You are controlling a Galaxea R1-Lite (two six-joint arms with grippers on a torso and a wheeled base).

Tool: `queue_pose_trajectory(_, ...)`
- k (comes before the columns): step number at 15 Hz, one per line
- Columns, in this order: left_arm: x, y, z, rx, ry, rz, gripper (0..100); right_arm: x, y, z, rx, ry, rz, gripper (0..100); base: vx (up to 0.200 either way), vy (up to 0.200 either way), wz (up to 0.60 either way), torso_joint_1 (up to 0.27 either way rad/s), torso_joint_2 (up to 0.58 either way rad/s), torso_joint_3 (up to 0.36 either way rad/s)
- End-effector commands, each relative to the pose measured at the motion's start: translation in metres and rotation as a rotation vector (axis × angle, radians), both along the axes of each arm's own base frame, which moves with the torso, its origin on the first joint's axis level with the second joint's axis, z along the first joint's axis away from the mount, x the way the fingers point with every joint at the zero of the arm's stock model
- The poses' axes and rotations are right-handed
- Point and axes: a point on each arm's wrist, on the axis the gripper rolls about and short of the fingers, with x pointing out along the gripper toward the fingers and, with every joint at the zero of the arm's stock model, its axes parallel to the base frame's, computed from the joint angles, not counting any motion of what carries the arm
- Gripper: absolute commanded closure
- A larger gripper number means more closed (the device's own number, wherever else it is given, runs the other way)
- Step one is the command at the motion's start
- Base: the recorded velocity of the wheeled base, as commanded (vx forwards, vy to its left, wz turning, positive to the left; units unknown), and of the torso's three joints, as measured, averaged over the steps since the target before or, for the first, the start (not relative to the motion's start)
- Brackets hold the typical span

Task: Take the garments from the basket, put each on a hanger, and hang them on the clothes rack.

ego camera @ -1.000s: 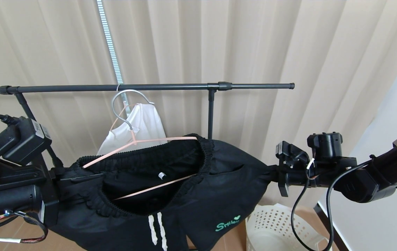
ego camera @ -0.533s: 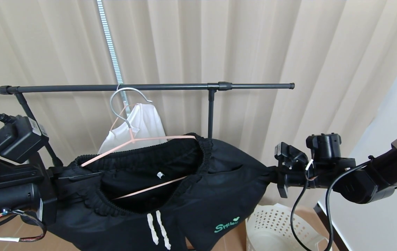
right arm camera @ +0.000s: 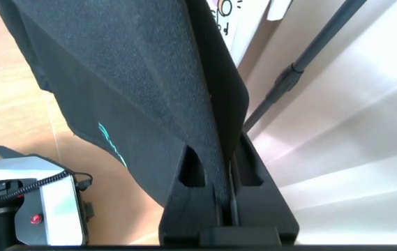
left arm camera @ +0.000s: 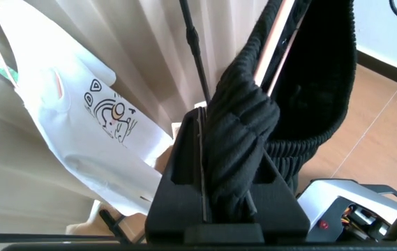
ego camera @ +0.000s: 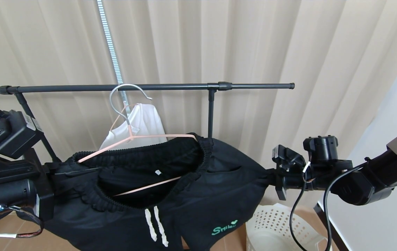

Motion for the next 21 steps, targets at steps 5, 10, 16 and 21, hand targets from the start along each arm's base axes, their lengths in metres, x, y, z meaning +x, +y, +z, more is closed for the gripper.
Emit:
queue_pose_trajectory(5,0.0,0.0,0.0,0.002,-0.001,0.003,100,-0.002,0.002,-0.004,-0.004,0.011,0.007,0,0.0,0.0,0.0,0.0,0.0,0.0)
queue_pose_trajectory(10,0.001,0.0,-0.001,0.007,0.003,0.014,100,-0.015,0.007,0.016,0.005,-0.038,0.03,0,0.0,0.0,0.0,0.0,0.0,0.0)
queue_pose_trajectory(16,0.002,0.0,-0.004,-0.021,0.045,0.055,100,-0.038,0.036,0.059,0.024,-0.073,-0.052,0,0.0,0.0,0.0,0.0,0.0,0.0)
queue_pose_trajectory(21,0.002,0.001,-0.009,-0.062,0.113,0.163,100,-0.064,0.053,0.108,0.148,-0.087,-0.178,0,0.0,0.0,0.0,0.0,0.0,0.0)
